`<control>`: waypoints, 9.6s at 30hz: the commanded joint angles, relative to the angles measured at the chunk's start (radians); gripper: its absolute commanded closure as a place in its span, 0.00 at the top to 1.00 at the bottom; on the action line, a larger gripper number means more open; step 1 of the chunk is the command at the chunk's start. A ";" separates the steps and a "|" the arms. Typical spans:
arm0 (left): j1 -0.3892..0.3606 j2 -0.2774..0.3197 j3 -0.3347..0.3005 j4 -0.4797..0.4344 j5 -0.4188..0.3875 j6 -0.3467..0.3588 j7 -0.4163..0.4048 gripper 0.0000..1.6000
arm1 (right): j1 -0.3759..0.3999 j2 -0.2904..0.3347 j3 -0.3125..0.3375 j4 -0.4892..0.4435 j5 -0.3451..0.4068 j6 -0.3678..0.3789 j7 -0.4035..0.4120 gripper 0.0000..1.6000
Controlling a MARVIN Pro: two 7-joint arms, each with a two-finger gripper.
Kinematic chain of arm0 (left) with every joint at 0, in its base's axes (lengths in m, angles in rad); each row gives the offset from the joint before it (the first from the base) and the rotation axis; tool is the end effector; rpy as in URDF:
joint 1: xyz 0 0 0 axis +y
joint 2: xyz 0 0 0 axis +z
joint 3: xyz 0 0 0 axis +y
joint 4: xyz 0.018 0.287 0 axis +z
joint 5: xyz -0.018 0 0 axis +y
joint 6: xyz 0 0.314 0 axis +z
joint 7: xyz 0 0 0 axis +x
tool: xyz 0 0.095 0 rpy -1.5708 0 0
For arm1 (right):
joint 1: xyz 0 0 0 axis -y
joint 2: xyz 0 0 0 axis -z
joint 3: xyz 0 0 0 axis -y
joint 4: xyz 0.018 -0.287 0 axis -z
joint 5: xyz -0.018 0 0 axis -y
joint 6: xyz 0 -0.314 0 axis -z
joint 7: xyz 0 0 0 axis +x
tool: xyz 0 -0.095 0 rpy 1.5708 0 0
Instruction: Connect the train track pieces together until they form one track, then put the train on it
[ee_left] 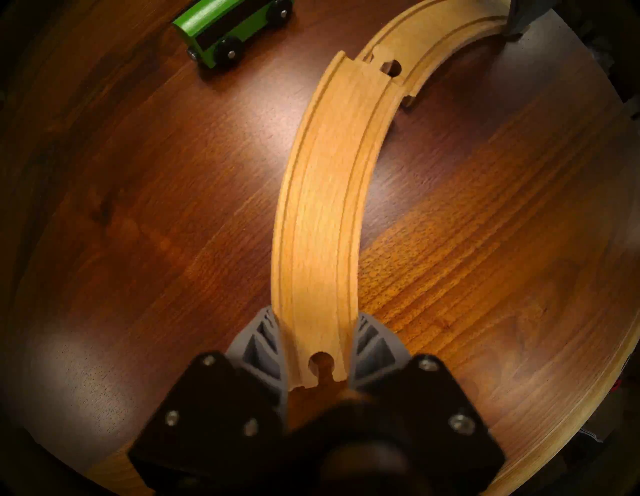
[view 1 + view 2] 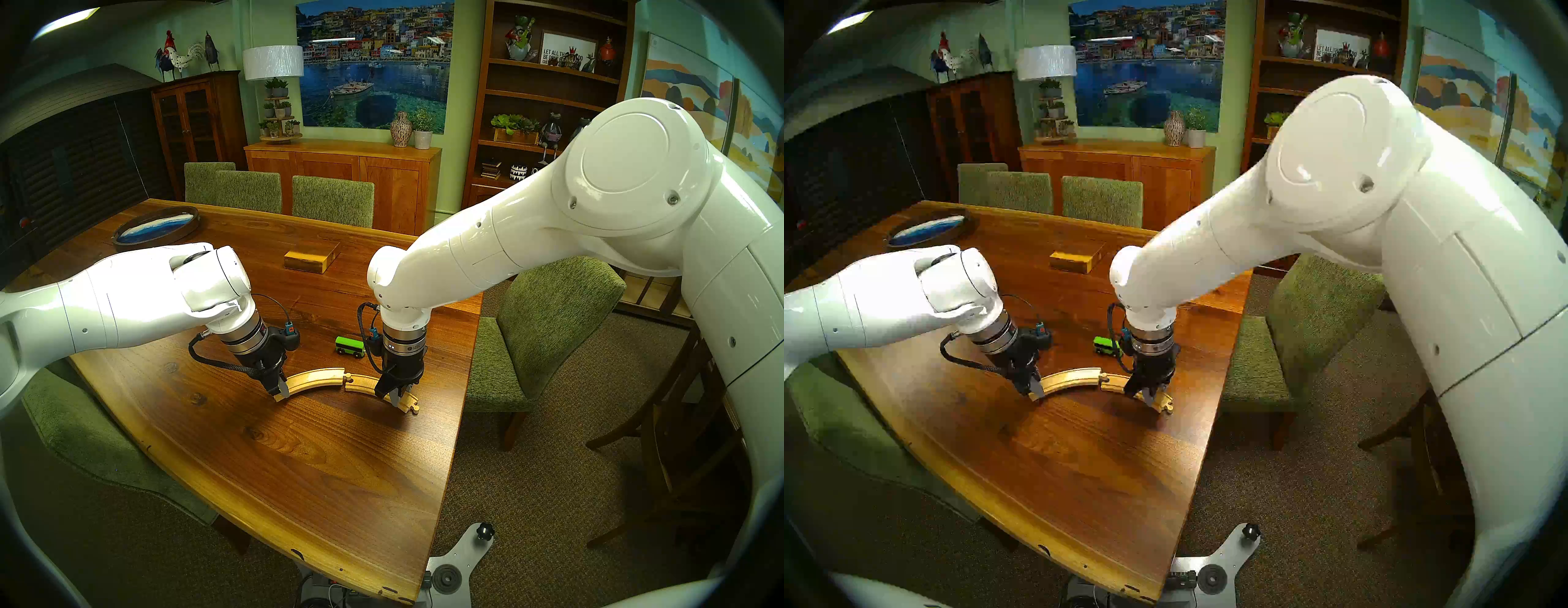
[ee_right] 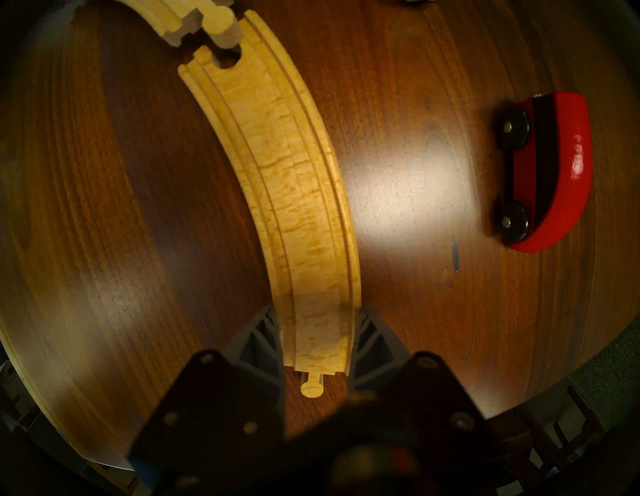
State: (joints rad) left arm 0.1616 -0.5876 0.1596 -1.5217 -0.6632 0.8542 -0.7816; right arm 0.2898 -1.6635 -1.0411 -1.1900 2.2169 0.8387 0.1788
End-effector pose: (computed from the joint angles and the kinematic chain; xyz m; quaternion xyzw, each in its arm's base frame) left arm 0.4461 0.0697 -0.2172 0.8551 -0.5083 0.0934 0.0428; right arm 0.4613 0.1892 -0.2298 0.8976 0.4406 -0.0094 0.0073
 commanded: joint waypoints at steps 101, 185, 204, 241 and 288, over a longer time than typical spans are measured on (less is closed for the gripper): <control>-0.011 -0.038 -0.016 0.051 0.035 -0.039 -0.053 0.00 | 0.015 0.007 0.009 0.007 -0.001 -0.001 -0.005 0.00; 0.006 -0.052 -0.012 0.033 0.065 -0.026 -0.067 0.00 | 0.014 0.009 0.013 0.007 -0.002 0.001 -0.008 0.00; 0.001 -0.047 0.003 0.034 0.091 -0.042 -0.088 0.05 | 0.013 0.010 0.014 0.007 -0.003 0.001 -0.008 0.00; 0.010 -0.036 0.019 0.047 0.129 -0.086 -0.092 0.00 | 0.012 0.011 0.016 0.007 -0.004 0.002 -0.010 0.00; -0.043 0.035 -0.035 0.014 0.130 -0.093 -0.146 1.00 | 0.039 0.027 0.027 -0.025 -0.004 -0.002 -0.014 1.00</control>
State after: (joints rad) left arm 0.1538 -0.5494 0.1479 -1.5071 -0.5321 0.7595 -0.9202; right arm 0.2864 -1.6516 -1.0263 -1.1971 2.2078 0.8430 0.1673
